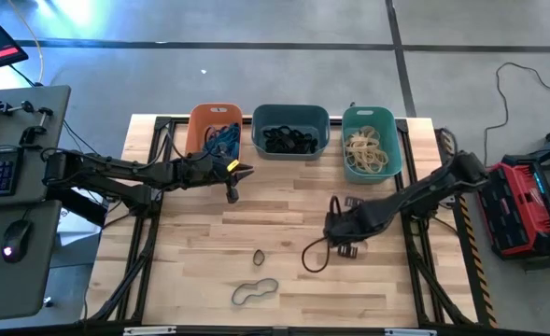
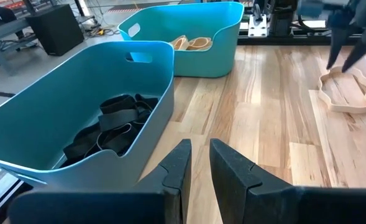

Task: Sort rubber bands into baskets
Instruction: Put the brown rubber band into the green bin

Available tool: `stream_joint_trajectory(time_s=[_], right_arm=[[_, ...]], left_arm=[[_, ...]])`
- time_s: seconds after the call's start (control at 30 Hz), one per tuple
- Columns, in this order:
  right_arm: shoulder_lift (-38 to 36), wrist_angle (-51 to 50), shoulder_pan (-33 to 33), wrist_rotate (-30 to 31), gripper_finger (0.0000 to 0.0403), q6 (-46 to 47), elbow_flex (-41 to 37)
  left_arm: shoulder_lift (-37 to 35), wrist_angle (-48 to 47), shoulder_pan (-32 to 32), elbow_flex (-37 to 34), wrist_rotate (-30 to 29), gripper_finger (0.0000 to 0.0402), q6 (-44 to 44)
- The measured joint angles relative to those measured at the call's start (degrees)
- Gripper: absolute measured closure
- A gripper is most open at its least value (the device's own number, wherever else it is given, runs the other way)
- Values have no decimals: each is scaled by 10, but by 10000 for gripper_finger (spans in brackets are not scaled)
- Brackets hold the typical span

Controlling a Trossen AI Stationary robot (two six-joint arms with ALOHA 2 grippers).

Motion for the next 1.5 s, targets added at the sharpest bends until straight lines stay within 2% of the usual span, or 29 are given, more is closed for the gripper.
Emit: stream_joint_trajectory(time_s=[0.13,0.7,0.8,0.97,1.3,1.5], right_arm=[[24,31,0,-12,314,0,-14],[92,41,-25,-25,314,-27,-27],[93,57,-33,-37,327,-41,-27],[93,61,-46,-47,392,-61,-27],[83,60,-45,-52,401,-81,-16],[56,34,-21,5,402,-65,14]], left_arm=[[0,0,0,0,0,353,0],[0,-1,0,0,0,353,0],[0,-2,0,0,0,353,0],[0,-6,0,0,0,353,0],[0,-16,0,0,0,353,0],[0,-16,0,0,0,353,0]])
